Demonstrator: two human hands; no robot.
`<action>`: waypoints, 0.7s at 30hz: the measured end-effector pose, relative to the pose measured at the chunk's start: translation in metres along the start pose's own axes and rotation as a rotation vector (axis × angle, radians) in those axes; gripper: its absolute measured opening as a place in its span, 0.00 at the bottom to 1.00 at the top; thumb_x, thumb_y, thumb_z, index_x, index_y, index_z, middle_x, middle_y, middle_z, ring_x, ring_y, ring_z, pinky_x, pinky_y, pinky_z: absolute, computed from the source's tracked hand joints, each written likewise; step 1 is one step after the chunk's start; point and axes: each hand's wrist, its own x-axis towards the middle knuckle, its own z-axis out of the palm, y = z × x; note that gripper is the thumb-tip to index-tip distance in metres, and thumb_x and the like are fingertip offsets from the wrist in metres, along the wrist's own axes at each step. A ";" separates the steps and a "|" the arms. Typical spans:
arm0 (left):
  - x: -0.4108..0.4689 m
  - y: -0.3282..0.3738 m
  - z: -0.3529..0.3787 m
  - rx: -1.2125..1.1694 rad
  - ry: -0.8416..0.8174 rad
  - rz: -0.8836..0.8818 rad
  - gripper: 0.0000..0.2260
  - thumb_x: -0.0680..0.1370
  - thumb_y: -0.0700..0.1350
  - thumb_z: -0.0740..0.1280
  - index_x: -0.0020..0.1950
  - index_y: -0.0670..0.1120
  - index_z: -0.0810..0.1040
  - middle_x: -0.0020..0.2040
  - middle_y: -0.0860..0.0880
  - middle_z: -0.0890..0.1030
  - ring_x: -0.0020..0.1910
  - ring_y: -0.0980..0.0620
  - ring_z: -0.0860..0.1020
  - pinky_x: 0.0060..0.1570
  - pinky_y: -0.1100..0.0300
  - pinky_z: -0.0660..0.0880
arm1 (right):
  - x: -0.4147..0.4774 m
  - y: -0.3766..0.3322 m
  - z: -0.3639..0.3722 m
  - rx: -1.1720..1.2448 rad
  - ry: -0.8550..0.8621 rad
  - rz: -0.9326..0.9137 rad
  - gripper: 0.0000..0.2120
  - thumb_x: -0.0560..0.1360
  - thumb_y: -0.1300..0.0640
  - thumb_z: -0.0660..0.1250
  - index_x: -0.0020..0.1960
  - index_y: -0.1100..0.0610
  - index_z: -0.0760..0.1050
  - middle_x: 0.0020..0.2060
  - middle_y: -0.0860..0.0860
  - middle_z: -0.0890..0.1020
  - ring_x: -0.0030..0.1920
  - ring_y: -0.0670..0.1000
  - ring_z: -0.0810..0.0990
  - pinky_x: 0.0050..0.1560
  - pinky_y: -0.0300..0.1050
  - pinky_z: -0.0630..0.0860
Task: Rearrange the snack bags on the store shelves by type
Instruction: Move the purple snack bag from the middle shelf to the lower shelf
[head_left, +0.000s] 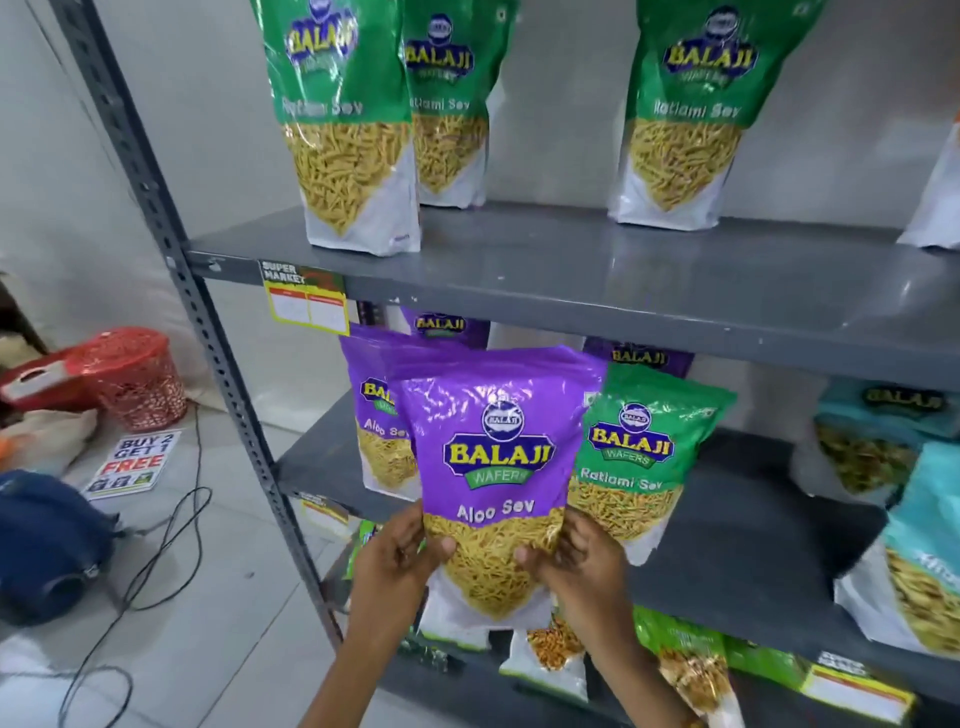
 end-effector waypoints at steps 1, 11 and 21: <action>0.012 -0.010 0.000 0.023 -0.008 -0.012 0.17 0.66 0.36 0.70 0.53 0.49 0.79 0.45 0.57 0.86 0.46 0.57 0.81 0.44 0.66 0.78 | 0.009 0.010 0.004 -0.003 0.022 0.020 0.17 0.61 0.70 0.74 0.43 0.53 0.79 0.38 0.45 0.87 0.43 0.47 0.83 0.43 0.36 0.79; 0.112 -0.066 0.008 0.255 0.011 0.004 0.13 0.71 0.33 0.68 0.55 0.36 0.76 0.36 0.50 0.79 0.32 0.66 0.74 0.33 0.75 0.69 | 0.101 0.080 0.028 -0.198 0.108 0.083 0.19 0.63 0.68 0.74 0.45 0.47 0.77 0.39 0.37 0.85 0.41 0.43 0.83 0.44 0.45 0.78; 0.127 -0.090 0.008 0.276 0.034 -0.116 0.19 0.71 0.39 0.70 0.60 0.48 0.74 0.56 0.47 0.82 0.57 0.50 0.79 0.54 0.54 0.76 | 0.118 0.098 0.029 -0.242 0.112 0.055 0.21 0.62 0.44 0.73 0.52 0.46 0.73 0.45 0.49 0.86 0.48 0.53 0.83 0.49 0.61 0.79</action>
